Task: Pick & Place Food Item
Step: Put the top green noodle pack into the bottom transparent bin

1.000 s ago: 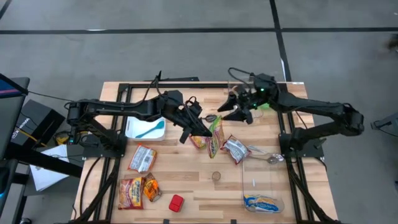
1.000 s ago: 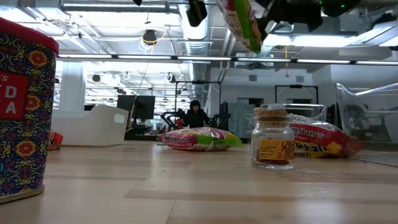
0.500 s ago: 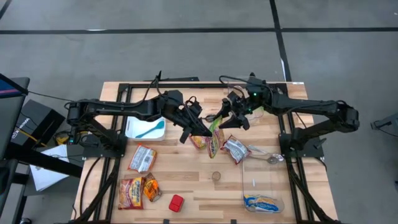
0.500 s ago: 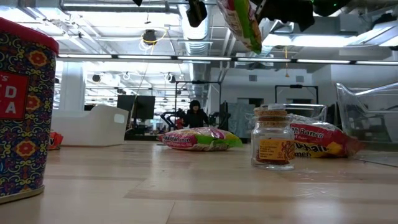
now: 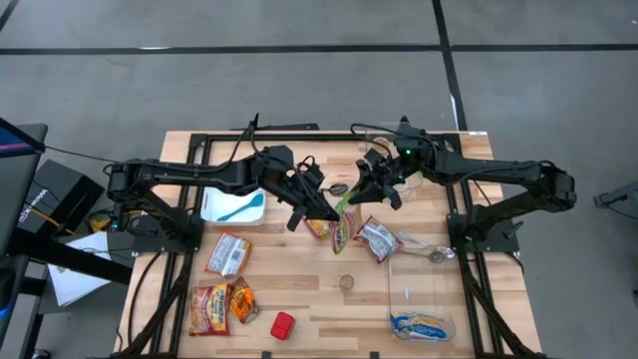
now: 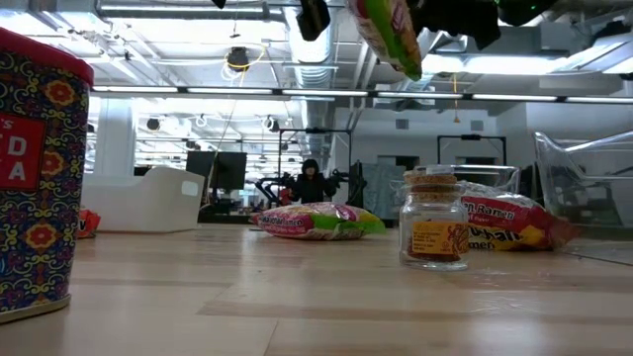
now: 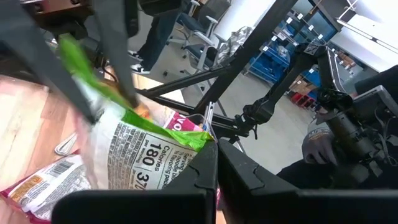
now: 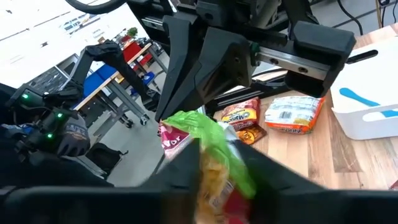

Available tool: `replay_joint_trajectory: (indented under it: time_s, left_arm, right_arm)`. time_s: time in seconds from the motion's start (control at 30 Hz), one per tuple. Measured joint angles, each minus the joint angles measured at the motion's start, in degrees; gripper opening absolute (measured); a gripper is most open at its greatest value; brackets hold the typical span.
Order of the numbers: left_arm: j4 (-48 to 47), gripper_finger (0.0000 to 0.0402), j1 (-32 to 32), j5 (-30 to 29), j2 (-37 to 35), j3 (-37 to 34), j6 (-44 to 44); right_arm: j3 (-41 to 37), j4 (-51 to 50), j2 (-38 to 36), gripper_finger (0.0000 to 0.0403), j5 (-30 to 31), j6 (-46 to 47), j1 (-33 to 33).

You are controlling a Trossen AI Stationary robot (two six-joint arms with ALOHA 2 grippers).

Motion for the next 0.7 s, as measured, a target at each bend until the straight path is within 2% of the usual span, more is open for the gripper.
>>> replay_joint_trajectory:
  time_s: [0.07,0.1,0.4,0.53,0.7]
  left_arm:
    - [-0.02,0.0,0.0,0.04,0.0,0.0,-0.03]
    - [-0.02,0.0,0.0,0.03,0.0,0.0,-0.11]
    - [0.02,0.0013,0.0,-0.31,0.0,0.0,-2.69]
    - [-0.1,0.0055,0.04,-0.76,0.0,0.04,-4.97]
    - [-2.85,0.0137,0.04,-0.34,0.0,0.07,-5.37]
  right_arm:
    - [0.0,0.07,0.0,0.0021,-0.07,-0.36,0.0]
    - [0.0,0.07,0.0,0.0013,-0.15,-0.43,-0.02]
    - [0.0,0.06,0.0,0.0002,-0.2,-0.46,-0.03]
    - [-0.02,0.0,0.0,0.0,-0.31,-0.43,0.0]
    - [-0.02,-0.02,0.0,0.0,-0.26,-0.38,-0.03]
